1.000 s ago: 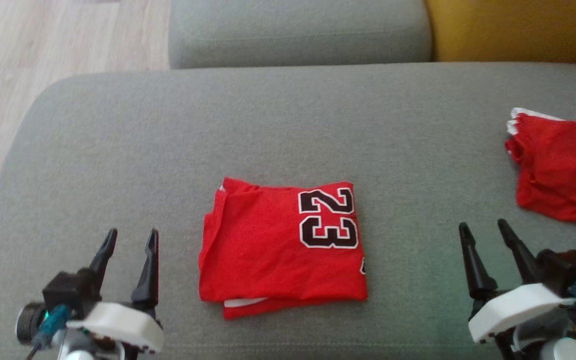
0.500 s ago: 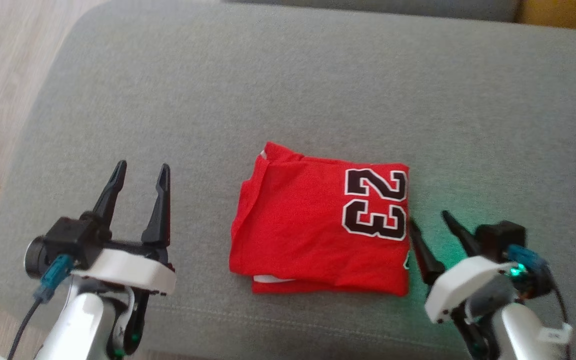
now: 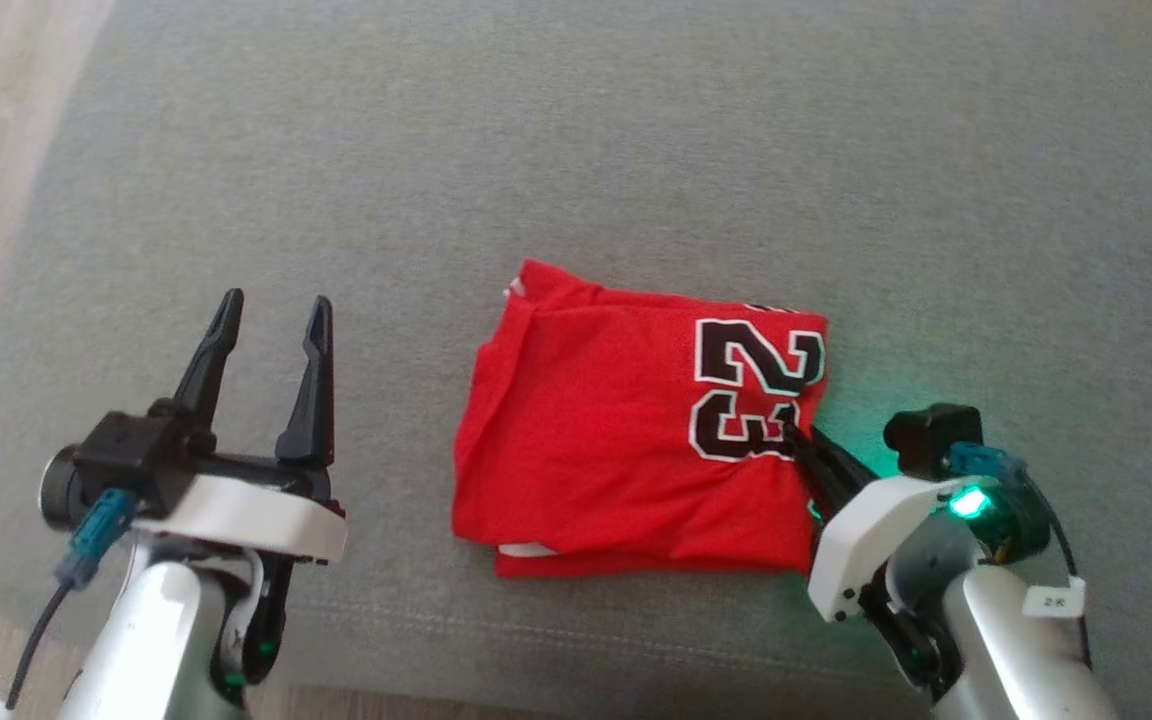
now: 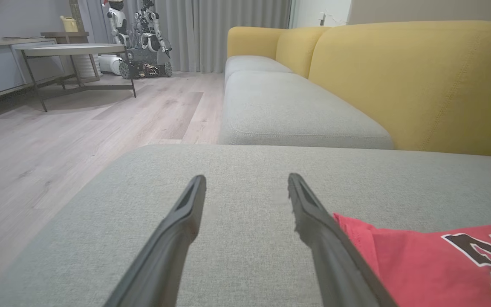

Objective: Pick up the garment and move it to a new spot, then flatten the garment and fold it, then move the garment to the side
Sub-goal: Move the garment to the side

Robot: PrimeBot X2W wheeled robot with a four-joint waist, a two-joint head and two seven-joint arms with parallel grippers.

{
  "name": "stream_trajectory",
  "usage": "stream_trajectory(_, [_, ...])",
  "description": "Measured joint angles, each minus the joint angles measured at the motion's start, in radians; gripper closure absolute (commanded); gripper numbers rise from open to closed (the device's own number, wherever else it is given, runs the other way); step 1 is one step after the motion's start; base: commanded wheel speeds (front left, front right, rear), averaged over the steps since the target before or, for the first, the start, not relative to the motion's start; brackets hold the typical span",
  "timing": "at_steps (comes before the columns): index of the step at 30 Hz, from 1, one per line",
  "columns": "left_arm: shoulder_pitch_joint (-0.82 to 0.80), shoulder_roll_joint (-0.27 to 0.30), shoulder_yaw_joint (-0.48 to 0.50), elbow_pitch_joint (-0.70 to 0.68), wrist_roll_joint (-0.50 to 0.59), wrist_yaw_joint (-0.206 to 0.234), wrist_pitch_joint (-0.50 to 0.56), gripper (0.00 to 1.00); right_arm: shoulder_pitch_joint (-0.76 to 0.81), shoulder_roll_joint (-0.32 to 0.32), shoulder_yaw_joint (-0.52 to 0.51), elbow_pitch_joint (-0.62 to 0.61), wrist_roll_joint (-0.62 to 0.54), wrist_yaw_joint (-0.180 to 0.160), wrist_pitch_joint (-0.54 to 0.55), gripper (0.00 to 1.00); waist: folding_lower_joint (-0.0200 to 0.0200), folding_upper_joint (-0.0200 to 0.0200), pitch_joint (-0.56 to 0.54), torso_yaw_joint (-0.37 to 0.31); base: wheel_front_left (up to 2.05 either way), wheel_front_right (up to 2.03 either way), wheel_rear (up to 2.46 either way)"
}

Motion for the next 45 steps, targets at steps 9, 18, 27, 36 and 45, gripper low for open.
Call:
stream_trajectory(9, [0.000, -0.006, 0.035, -0.021, 0.023, -0.020, -0.001, 0.00, -0.071, -0.053, -0.052, -0.037, 0.000, 0.000, -0.013, 1.00, 0.0000, 0.0000, 0.015, -0.116, 0.00, 0.00, 0.00])
stream_trajectory(18, [-0.017, -0.014, 0.053, -0.037, 0.032, -0.044, -0.002, 0.00, -0.215, -0.135, -0.243, -0.045, -0.001, 0.000, -0.031, 1.00, 0.0000, 0.0000, 0.054, -0.238, 0.00, 0.00, 0.00])
stream_trajectory(27, [-0.071, -0.015, 0.044, -0.040, 0.049, -0.069, -0.002, 0.00, -0.402, -0.195, -0.435, 0.041, -0.001, 0.000, -0.063, 1.00, 0.0002, 0.0000, 0.134, -0.288, 0.00, 0.00, 0.00])
stream_trajectory(36, [-0.085, -0.012, 0.042, -0.040, 0.058, -0.077, -0.002, 0.00, -0.445, -0.231, -0.555, 0.070, -0.013, 0.000, -0.069, 1.00, 0.0000, 0.0000, 0.174, -0.286, 0.00, 0.00, 0.00])
stream_trajectory(45, [-0.096, -0.011, 0.042, -0.037, 0.058, -0.079, -0.002, 0.00, -0.462, -0.232, -0.611, 0.114, -0.013, 0.000, -0.081, 1.00, 0.0000, 0.0000, 0.187, -0.282, 0.00, 0.00, 0.00])
